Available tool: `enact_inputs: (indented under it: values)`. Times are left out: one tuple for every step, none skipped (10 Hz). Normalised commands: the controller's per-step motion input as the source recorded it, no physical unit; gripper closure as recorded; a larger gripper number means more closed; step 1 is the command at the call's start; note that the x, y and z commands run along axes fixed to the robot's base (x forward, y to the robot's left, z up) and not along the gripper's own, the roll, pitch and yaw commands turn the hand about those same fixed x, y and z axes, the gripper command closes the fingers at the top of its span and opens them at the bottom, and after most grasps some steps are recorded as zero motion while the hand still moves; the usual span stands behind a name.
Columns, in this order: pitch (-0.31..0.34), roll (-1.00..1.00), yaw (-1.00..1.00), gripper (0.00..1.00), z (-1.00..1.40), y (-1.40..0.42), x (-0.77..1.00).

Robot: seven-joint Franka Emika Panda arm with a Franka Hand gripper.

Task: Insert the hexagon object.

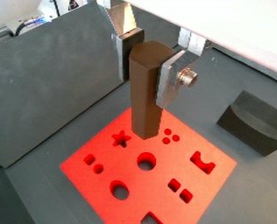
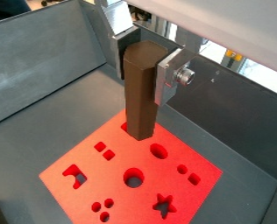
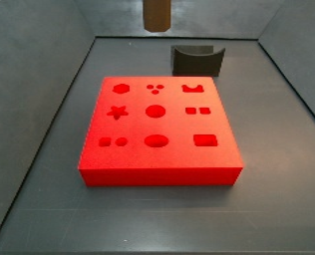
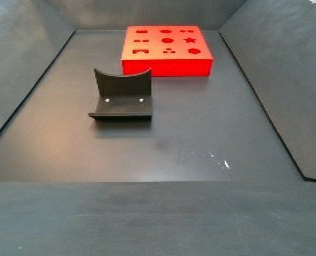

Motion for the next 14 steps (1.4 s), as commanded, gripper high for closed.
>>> enact_inputs:
  values:
    - [-0.064,-0.02,-0.21,1.00,-0.12,0.00,-0.21]
    - [0.059,0.00,-0.79,1.00,-0.50,0.25,0.00]
    - [0.077,0.00,-0.68,1.00,-0.76,0.39,-0.01]
    - [0.000,0.01,-0.87,1.00,-0.73,0.20,-0.06]
    - [0.004,0.00,-0.92,1.00,-0.77,0.16,0.00]
    - [0.040,0.06,-0.92,1.00,-0.81,0.14,0.00]
    - [0.051,0.08,-0.92,1.00,-0.81,0.13,0.00]
    - [0.060,0.07,-0.86,1.00,-0.82,0.19,0.00]
    - [0.043,0.06,-0.75,1.00,-0.76,0.30,-0.10]
    - [0.000,0.02,-0.52,1.00,-0.56,0.45,-0.46]
    - [-0.034,0.00,-0.39,1.00,-0.39,0.47,-0.78]
    - [-0.111,-0.04,-0.20,1.00,-0.17,0.53,-0.92]
    - [-0.213,-0.16,-0.13,1.00,0.00,0.49,-0.77]
    - [-0.399,-0.26,-0.04,1.00,0.04,0.34,-0.63]
